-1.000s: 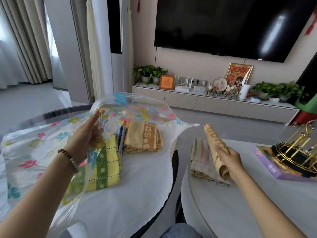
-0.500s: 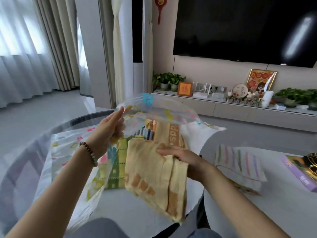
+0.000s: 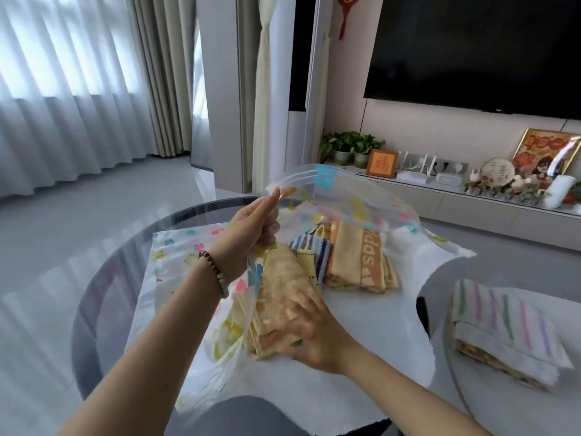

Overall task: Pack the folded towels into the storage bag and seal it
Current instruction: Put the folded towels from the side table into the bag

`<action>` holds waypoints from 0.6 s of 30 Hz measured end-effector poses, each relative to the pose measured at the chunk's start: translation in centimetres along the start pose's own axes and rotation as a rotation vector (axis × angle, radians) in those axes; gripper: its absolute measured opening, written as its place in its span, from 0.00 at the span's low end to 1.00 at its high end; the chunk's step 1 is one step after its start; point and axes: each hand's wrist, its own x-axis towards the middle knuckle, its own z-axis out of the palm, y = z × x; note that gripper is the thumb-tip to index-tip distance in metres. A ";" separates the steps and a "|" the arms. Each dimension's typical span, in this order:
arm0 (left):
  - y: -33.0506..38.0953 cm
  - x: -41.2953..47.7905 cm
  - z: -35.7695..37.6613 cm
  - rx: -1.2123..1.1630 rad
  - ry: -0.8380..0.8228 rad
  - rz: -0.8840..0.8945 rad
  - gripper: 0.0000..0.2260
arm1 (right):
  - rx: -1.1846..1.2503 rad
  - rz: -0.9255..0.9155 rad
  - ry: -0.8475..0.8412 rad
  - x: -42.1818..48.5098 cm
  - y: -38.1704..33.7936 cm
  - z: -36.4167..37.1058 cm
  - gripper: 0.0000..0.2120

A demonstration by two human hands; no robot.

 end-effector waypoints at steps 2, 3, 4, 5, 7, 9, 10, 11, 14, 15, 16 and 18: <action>-0.4 0.1 0.2 -0.003 -0.032 -0.010 0.14 | -0.145 -0.132 -0.139 -0.2 0.1 0.9 0.19; -0.6 0.1 0.2 -0.001 -0.046 -0.013 0.14 | -0.205 -0.153 -0.181 -0.1 0.4 1.2 0.19; -0.8 0.2 0.2 0.000 -0.055 -0.015 0.15 | -0.227 -0.147 -0.214 0.1 0.8 1.3 0.19; -0.9 0.2 0.1 -0.002 -0.063 -0.015 0.14 | -0.208 -0.121 -0.251 0.5 1.4 1.4 0.19; -1.2 0.4 -0.3 -0.014 -0.077 -0.017 0.14 | -0.158 -0.037 -0.339 1.5 2.7 1.6 0.22; -1.6 0.5 -0.5 -0.037 -0.086 -0.022 0.12 | -0.174 0.027 -0.375 2.4 3.8 1.8 0.23; -1.8 0.5 -0.5 -0.044 -0.089 -0.024 0.11 | -0.178 0.056 -0.381 2.8 4.1 1.8 0.22; -2.0 0.6 -0.5 -0.039 -0.086 -0.025 0.11 | -0.170 0.083 -0.384 3.1 4.2 1.8 0.21; -2.7 0.6 0.0 0.033 -0.044 -0.017 0.11 | -0.105 0.126 -0.398 3.4 3.4 1.3 0.20; -2.8 0.5 0.3 0.078 -0.018 -0.009 0.14 | -0.077 0.128 -0.389 3.2 2.9 0.7 0.21; -2.9 0.5 0.7 0.140 0.010 0.001 0.17 | -0.043 0.131 -0.357 2.6 2.5 0.0 0.21; -2.3 0.0 1.3 0.356 0.069 0.064 0.20 | 0.043 0.154 -0.234 0.8 1.9 -2.2 0.22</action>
